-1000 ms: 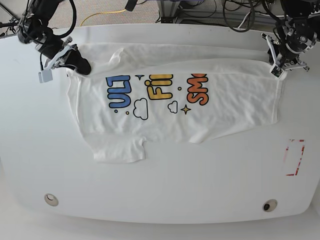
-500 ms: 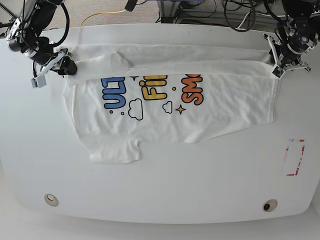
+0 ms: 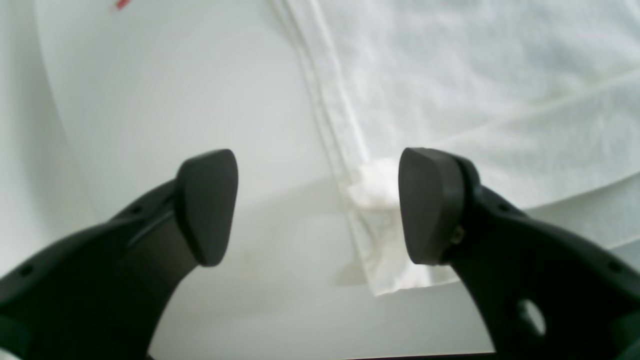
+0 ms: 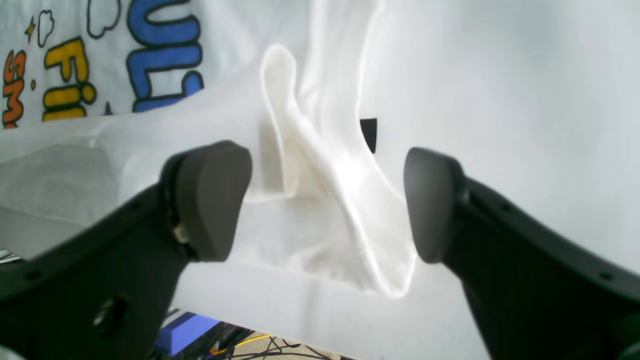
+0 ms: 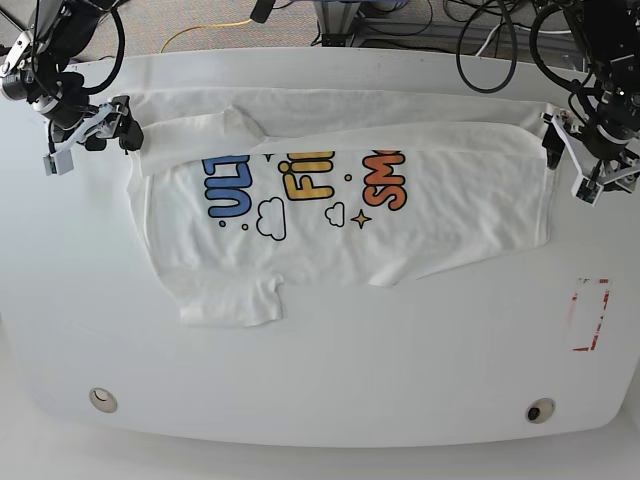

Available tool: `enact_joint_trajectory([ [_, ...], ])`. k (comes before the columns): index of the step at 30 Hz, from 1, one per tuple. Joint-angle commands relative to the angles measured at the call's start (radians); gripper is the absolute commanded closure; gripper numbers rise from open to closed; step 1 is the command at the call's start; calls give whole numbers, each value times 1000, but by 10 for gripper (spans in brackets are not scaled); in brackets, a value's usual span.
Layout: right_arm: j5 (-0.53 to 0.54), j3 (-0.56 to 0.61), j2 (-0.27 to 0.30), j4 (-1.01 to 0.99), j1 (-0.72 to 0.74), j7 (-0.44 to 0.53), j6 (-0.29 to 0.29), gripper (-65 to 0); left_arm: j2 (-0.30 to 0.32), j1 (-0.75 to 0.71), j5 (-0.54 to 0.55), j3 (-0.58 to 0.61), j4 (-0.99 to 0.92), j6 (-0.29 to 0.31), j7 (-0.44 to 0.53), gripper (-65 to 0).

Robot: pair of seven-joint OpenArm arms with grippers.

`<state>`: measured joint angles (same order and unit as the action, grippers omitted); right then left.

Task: Fold the T-shirt properly
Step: 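Open both grippers and move the right gripper toward the sleeve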

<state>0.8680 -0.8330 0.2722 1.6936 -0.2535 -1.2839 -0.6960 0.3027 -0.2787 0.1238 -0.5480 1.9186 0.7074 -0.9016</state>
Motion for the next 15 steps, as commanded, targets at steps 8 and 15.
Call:
enact_joint_trajectory([
  [8,12,4,37,66,79,25,-2,-460,11,195,27,-192,6,-9,-143,-471],
  [15,-163,11,31,66,217,23,-2,-460,11,235,26,-205,6,-9,-152,-471],
])
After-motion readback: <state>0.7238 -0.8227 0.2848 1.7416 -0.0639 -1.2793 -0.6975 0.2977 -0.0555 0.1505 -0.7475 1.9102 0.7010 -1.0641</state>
